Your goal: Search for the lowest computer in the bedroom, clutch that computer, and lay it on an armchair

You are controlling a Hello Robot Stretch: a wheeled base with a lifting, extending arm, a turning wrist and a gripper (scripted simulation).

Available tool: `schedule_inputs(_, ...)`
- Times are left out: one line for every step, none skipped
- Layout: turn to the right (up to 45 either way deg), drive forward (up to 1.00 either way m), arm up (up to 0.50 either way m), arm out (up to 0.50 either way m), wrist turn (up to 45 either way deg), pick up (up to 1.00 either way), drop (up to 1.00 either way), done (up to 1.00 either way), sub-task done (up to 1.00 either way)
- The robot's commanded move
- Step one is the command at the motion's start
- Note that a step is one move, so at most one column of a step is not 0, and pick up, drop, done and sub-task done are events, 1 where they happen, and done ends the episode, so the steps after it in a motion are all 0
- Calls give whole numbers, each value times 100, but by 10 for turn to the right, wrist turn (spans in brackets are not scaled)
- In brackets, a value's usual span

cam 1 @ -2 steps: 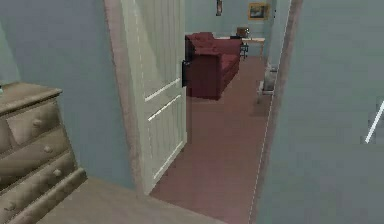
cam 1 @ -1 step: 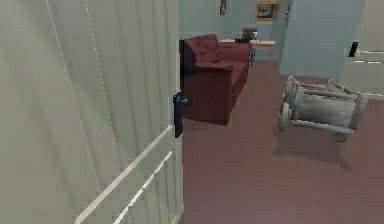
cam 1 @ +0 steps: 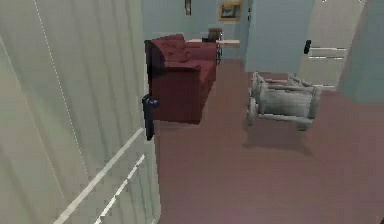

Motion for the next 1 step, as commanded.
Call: schedule_inputs(0,40,0,0,0,0,0,0,0)
